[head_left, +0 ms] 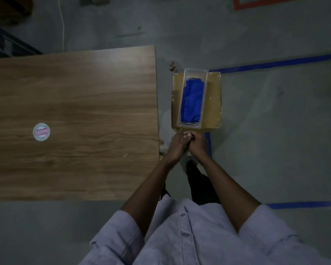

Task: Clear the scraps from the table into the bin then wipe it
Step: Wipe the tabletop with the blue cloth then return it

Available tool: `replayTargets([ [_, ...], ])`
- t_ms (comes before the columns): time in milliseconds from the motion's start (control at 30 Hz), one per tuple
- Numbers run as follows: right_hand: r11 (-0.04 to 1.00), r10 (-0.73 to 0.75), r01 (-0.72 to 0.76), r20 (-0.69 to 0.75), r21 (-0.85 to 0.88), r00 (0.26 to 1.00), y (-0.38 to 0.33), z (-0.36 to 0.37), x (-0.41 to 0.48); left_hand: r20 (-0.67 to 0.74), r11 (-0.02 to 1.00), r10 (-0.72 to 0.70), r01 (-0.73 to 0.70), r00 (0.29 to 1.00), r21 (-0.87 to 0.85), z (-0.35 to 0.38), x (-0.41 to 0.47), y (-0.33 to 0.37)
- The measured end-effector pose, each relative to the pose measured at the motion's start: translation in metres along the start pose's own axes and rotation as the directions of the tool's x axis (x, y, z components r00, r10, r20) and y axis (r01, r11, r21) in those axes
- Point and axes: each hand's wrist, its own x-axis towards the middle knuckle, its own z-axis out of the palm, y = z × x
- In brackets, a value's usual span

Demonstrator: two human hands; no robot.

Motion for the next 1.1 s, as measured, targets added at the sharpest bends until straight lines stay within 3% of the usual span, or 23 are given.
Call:
replayTargets([
  [133, 0.997, -0.062, 0.061, -0.034, -0.042, 0.997, 0.005, -0.005, 0.05, -0.106, 0.998, -0.046, 0.05, 0.993, 0.036, 0.008, 0.064, -0.017],
  [267, 0.946, -0.205, 0.191, -0.024, -0.263, 0.979, 0.01, -0.004, 0.101, -0.136, 0.996, -0.034, 0.044, 0.99, 0.073, 0.011, 0.096, -0.008],
  [400, 0.783, -0.326, 0.332, 0.108, -0.526, 0.939, 0.011, 0.006, 0.138, -0.188, 0.993, -0.063, 0.08, 0.98, 0.087, 0.016, 0.12, -0.027],
  [600, 0.577, -0.39, 0.395, 0.184, -0.715, 0.902, 0.01, 0.017, 0.171, -0.273, 0.998, -0.031, 0.045, 0.962, 0.047, 0.019, 0.126, -0.036],
  [667, 0.581, -0.417, 0.424, 0.192, -0.695, 0.888, 0.008, 0.016, 0.176, -0.3, 0.996, -0.093, 0.087, 0.949, -0.033, 0.018, 0.126, -0.037],
  [733, 0.651, -0.447, 0.437, 0.152, -0.621, 0.881, 0.005, 0.013, 0.176, -0.306, 0.979, -0.173, 0.128, 0.936, -0.161, 0.015, 0.123, -0.03],
  [833, 0.851, -0.409, 0.358, -0.058, -0.383, 0.911, -0.006, 0.002, 0.165, -0.308, 0.942, -0.236, 0.14, 0.922, -0.304, 0.004, 0.114, -0.01],
  [900, 0.932, -0.353, 0.32, -0.22, -0.171, 0.909, -0.02, -0.01, 0.146, -0.262, 0.875, -0.315, 0.172, 0.912, -0.453, -0.002, 0.107, 0.006],
  [1000, 0.943, -0.302, 0.33, -0.326, 0.033, 0.896, -0.035, -0.027, 0.103, -0.082, 0.687, -0.397, 0.237, 0.914, -0.687, -0.009, 0.089, 0.033],
  [1100, 0.909, -0.369, 0.412, -0.329, 0.071, 0.87, -0.041, -0.035, 0.053, -0.048, 0.666, -0.283, 0.16, 0.958, -0.729, -0.014, 0.07, 0.047],
])
